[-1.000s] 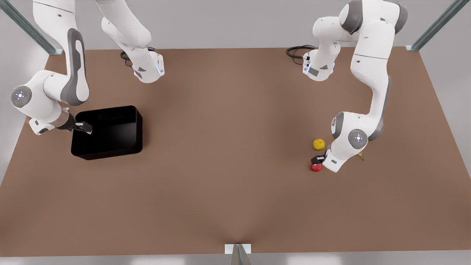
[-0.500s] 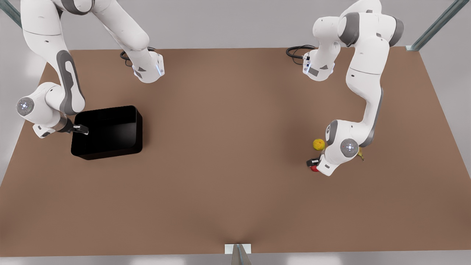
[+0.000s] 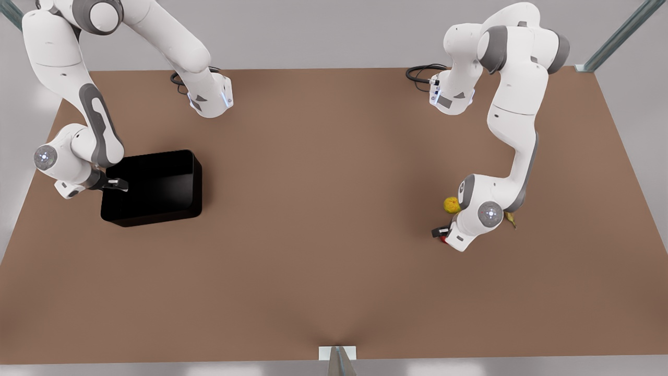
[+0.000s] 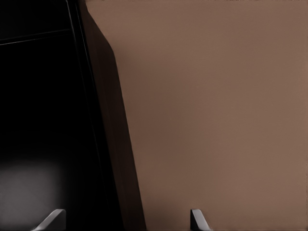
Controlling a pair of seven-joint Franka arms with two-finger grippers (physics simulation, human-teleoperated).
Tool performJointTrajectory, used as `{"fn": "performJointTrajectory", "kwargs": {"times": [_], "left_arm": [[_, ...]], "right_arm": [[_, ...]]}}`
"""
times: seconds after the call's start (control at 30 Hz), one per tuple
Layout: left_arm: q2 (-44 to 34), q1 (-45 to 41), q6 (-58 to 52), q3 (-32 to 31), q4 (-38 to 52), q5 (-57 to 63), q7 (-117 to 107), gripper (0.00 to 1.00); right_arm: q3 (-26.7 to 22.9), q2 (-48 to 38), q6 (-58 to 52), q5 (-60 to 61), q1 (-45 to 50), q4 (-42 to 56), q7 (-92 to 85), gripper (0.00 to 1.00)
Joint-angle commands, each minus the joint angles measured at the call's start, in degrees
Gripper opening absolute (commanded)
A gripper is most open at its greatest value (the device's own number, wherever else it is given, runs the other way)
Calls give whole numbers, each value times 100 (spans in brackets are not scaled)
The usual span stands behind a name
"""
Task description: Place the storage box in the middle with the right arm, and place the apple in the storage box with the left arm
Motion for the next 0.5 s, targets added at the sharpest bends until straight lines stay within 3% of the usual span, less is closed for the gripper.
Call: {"fn": "performJointTrajectory", "kwargs": {"times": [0.0,0.13,0.23,0.37,0.47], "left_arm": [[0,0,0,0,0,5,0,100],[0,9,0,0,0,5,0,99],[0,0,0,0,0,5,0,85],[0,0,0,0,0,5,0,84],[0,0,0,0,0,5,0,78]], "right_arm": [[0,-1,-9,0,1,0,0,21],[35,-63,-45,8,-8,0,18,21],[44,-63,-36,8,-43,9,27,21],[44,-63,-53,8,-52,9,53,21],[44,-63,-62,8,-52,18,53,21]]}}
